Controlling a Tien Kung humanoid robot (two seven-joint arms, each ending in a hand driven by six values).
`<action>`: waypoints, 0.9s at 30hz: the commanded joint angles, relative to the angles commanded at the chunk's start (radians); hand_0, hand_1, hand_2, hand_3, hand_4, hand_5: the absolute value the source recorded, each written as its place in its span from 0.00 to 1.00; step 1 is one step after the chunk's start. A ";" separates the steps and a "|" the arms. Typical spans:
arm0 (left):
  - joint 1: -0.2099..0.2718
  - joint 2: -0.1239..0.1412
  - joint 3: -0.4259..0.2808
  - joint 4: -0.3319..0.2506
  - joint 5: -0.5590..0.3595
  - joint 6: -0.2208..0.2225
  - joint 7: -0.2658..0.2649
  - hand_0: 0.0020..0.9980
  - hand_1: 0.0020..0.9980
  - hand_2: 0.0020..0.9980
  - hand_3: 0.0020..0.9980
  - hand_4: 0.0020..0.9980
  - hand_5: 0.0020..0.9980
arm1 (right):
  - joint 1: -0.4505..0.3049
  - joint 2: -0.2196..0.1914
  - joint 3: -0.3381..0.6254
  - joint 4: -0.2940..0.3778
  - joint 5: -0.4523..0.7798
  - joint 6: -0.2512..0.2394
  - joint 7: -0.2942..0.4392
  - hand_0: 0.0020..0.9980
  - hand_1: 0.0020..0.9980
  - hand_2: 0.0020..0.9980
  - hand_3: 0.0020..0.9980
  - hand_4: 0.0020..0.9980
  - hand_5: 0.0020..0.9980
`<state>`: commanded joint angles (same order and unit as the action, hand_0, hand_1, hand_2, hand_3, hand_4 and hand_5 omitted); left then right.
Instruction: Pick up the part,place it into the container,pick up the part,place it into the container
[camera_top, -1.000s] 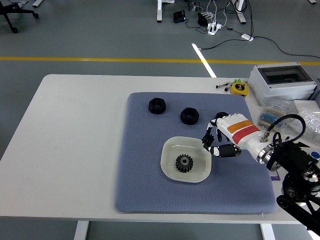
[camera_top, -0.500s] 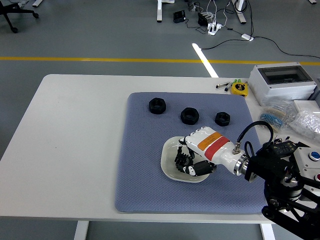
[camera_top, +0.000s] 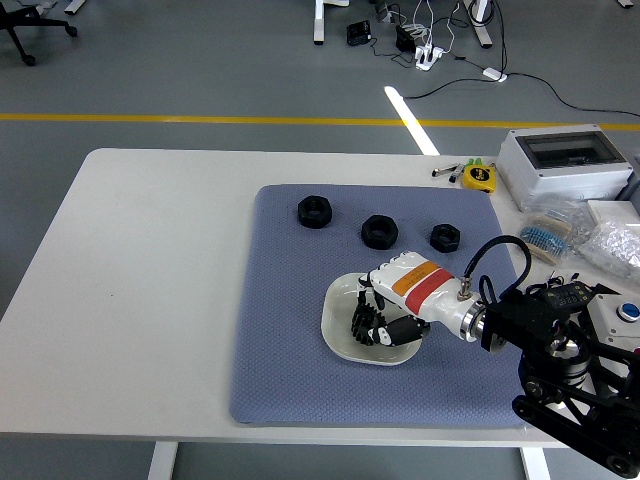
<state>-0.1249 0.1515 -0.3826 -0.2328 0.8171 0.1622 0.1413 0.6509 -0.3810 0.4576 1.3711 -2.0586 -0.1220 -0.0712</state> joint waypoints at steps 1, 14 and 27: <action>0.000 0.000 0.001 0.000 0.000 0.000 0.000 0.70 0.65 0.67 0.58 0.67 0.63 | 0.000 0.000 0.000 -0.003 -0.001 0.002 0.000 0.08 0.26 0.43 0.49 0.70 0.38; -0.001 -0.001 0.000 0.000 -0.003 -0.001 0.000 0.70 0.65 0.67 0.58 0.67 0.63 | -0.002 -0.002 0.016 -0.024 -0.006 0.034 -0.011 0.08 0.27 0.45 0.49 0.72 0.40; -0.002 0.001 0.001 0.000 -0.004 -0.002 -0.001 0.70 0.65 0.67 0.58 0.67 0.63 | -0.007 -0.010 0.025 0.007 0.001 0.051 0.000 0.09 0.30 0.49 0.52 0.83 0.42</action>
<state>-0.1265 0.1523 -0.3820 -0.2325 0.8133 0.1606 0.1406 0.6439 -0.3909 0.4828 1.3781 -2.0574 -0.0710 -0.0712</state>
